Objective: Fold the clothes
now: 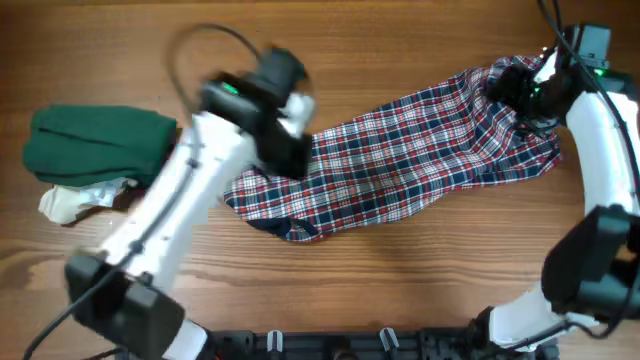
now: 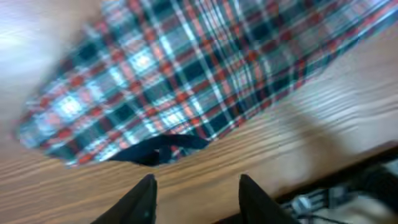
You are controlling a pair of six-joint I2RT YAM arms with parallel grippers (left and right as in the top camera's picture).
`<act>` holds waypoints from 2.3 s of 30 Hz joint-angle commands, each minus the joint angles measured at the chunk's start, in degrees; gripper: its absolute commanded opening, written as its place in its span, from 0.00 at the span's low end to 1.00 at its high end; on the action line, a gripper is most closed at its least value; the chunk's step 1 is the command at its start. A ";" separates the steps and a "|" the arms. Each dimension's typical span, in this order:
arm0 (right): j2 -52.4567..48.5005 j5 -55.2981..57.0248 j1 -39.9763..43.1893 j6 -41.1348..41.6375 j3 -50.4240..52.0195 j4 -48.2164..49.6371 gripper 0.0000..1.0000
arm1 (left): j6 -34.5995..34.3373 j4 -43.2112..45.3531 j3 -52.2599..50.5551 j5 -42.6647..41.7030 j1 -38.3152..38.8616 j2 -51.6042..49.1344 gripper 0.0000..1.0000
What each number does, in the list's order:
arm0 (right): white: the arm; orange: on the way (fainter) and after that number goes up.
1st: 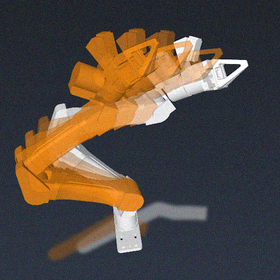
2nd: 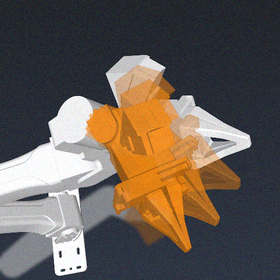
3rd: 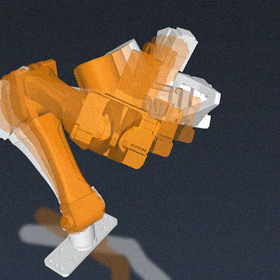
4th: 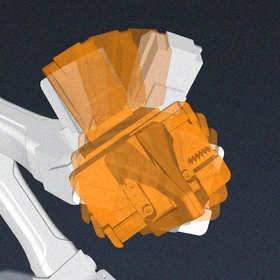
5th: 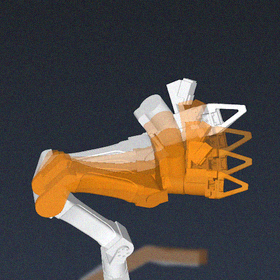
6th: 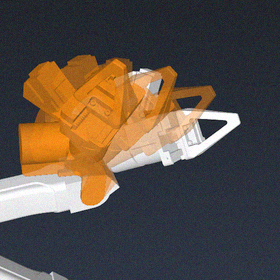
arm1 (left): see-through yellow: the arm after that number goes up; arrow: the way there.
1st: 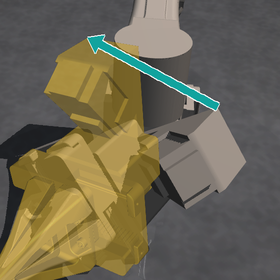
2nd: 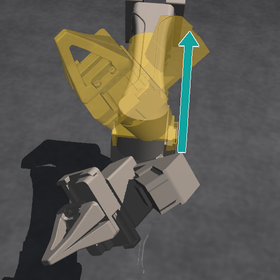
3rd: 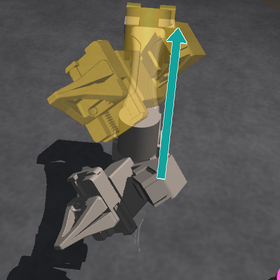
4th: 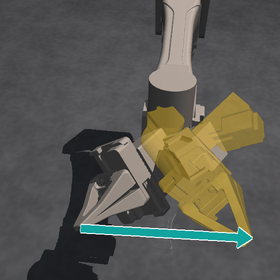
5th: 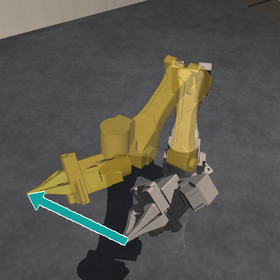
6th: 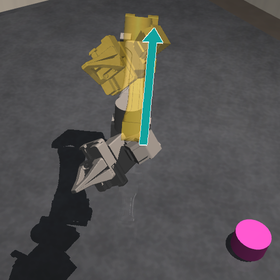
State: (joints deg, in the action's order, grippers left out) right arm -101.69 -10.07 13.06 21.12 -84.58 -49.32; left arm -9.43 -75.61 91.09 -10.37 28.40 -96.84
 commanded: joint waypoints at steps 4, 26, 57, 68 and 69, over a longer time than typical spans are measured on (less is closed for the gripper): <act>4.00 -0.52 0.09 -3.13 -0.55 -3.54 0.87 | -11.85 12.35 -23.58 -12.44 8.52 -0.46 0.46; 4.00 -0.55 0.09 -3.17 -0.55 -9.09 0.87 | -7.23 34.71 -34.62 -3.80 7.96 -0.48 0.51; 11.54 -3.21 -0.22 -6.40 0.07 -18.56 0.88 | -0.98 7.82 -1.44 0.46 -10.99 22.73 0.04; 10.27 -14.67 -2.51 -13.62 28.68 6.47 0.83 | -0.13 7.91 -1.44 0.87 -10.99 21.07 0.04; 10.27 -16.09 -2.71 -13.49 30.23 8.96 0.80 | -0.13 7.91 -1.44 0.87 -10.99 21.07 0.04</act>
State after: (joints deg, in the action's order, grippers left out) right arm -91.29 -19.27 11.31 10.24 -59.61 -45.67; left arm -10.72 -67.94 89.47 -10.04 17.76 -75.88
